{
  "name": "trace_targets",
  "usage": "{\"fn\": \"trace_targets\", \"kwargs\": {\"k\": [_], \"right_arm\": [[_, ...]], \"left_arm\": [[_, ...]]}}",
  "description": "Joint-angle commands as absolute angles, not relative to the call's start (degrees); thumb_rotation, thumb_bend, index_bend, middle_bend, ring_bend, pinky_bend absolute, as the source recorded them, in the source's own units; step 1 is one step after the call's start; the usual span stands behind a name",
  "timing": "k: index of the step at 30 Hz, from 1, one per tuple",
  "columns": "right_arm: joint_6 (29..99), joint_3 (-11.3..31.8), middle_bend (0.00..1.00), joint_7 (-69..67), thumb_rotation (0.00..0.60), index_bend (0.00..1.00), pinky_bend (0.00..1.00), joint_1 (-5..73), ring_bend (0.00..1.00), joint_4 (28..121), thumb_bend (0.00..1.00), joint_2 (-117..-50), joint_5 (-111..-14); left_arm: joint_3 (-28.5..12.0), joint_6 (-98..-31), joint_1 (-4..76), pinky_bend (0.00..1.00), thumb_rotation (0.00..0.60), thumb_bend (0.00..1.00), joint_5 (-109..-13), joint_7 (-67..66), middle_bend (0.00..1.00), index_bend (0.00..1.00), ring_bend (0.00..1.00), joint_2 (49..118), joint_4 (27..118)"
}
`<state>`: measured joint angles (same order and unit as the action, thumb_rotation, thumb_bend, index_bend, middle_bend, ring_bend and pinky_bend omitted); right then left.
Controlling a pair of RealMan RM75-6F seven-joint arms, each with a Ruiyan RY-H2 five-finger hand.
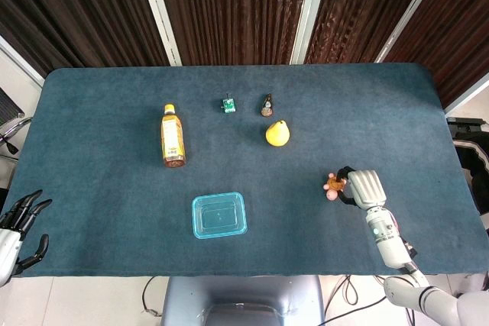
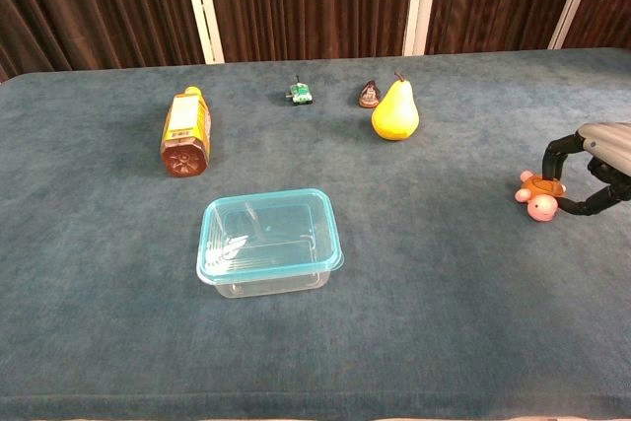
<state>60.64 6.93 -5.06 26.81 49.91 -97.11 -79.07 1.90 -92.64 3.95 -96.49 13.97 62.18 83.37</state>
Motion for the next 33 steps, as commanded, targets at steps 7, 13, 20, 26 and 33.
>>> {"fn": "trace_targets", "kwargs": {"k": [7, 13, 20, 26, 33], "right_arm": [[63.58, 6.24, 0.71, -6.63, 0.6, 0.85, 0.92, 26.42, 1.0, 47.35, 1.0, -98.33, -80.98], [65.22, 5.93, 0.72, -8.12, 0.6, 0.85, 0.92, 26.17, 1.0, 46.4, 1.0, -98.69, -82.0], [64.34, 5.45, 0.49, -13.94, 0.6, 0.55, 0.9, 25.73, 1.0, 48.35, 0.95, -96.61, -82.29], [63.47, 5.77, 0.23, -13.16, 0.6, 0.11, 0.82, 25.08, 0.97, 53.29, 0.47, -93.17, -81.14], [64.48, 6.63, 0.2, -11.29, 0.6, 0.05, 0.8, 24.38, 0.95, 58.67, 0.26, -90.69, -80.13]], "left_arm": [[1.92, -92.73, 3.92, 0.26, 0.6, 0.53, -96.56, 14.09, 0.03, 0.15, 0.07, 62.17, 83.34], [2.03, -92.59, 3.99, 0.26, 0.6, 0.53, -96.76, 13.75, 0.03, 0.15, 0.07, 62.21, 83.39], [2.16, -92.46, 4.02, 0.26, 0.6, 0.53, -96.89, 13.48, 0.03, 0.15, 0.08, 62.14, 83.59], [2.24, -92.31, 4.09, 0.26, 0.6, 0.53, -97.0, 13.25, 0.03, 0.15, 0.08, 62.12, 83.64], [2.36, -92.13, 4.16, 0.26, 0.6, 0.53, -97.19, 12.63, 0.03, 0.15, 0.08, 62.14, 83.97]]}}
